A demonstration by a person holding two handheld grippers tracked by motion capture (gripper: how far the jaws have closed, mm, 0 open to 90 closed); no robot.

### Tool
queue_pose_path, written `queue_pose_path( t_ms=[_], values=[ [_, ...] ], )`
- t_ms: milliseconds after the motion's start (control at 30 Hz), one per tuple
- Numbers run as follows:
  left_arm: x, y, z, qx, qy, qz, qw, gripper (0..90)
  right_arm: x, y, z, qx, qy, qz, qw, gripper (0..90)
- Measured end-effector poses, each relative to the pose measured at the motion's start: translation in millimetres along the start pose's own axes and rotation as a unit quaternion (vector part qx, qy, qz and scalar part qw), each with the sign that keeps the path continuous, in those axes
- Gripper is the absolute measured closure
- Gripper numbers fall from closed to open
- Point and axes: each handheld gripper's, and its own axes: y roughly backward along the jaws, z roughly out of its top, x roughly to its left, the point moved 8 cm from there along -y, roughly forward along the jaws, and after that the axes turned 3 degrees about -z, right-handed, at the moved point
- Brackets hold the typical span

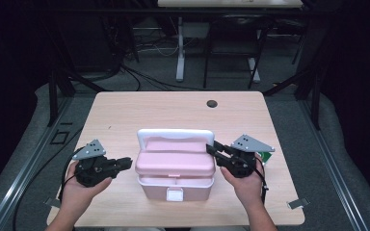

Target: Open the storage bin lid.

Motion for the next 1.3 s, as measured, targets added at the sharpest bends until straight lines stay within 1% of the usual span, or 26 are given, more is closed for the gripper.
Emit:
queue_pose_path(
  t_ms=[67,133,233,433,667,700,733,767,933,1133,1167,1300],
  values=[
    [-2.8,-4.3,-6.3,0.008,0.003,-0.007,0.9999,86.9,-0.1,0.0,0.0,0.000,-0.001,0.001,1.0000,74.4],
    [-4.0,-6.7,-9.3,0.011,0.003,-0.011,0.9999,88.2,0.0,-0.1,0.1,-0.001,-0.001,0.002,1.0000,74.4],
    [-5.2,-8.7,-11.1,0.012,0.006,-0.014,0.9998,89.4,0.0,-0.1,0.1,-0.001,-0.001,0.001,1.0000,74.4],
    [-10.7,-17.0,-13.5,0.021,0.003,-0.025,0.9995,89.9,-0.2,-0.2,0.2,-0.001,-0.002,0.000,1.0000,74.4],
    [-16.6,-25.1,-11.2,0.023,0.000,-0.034,0.9992,90.0,-0.2,-0.3,0.3,-0.002,-0.002,0.001,1.0000,74.3],
    [-19.5,-28.2,-9.9,0.025,-0.004,-0.038,0.9989,90.0,-0.3,-0.9,0.9,-0.007,-0.003,0.001,1.0000,74.3],
    [-19.5,-28.2,-9.9,0.025,-0.004,-0.038,0.9989,90.0,-0.3,-0.9,0.9,-0.007,-0.003,0.001,1.0000,74.3],
    [-22.5,-31.6,-8.6,0.027,-0.008,-0.043,0.9987,90.0,-0.3,-1.0,0.9,-0.007,-0.004,0.001,1.0000,74.3],
    [-27.7,-37.9,-6.7,0.031,-0.011,-0.049,0.9982,90.0,-0.4,-1.0,0.7,-0.007,-0.005,0.001,1.0000,74.3],
    [-28.4,-37.3,-4.7,0.028,-0.011,-0.047,0.9984,90.0,-0.7,-0.5,-0.1,-0.005,-0.006,0.002,1.0000,74.3],
    [-28.1,-36.3,-4.3,0.027,-0.011,-0.046,0.9985,90.0,-0.4,-1.2,0.6,-0.011,-0.008,0.003,0.9999,74.2],
    [-29.3,-34.2,-1.7,0.024,-0.012,-0.047,0.9985,90.0,-0.5,-1.2,0.8,-0.012,-0.009,0.004,0.9999,74.2]
  ],
)
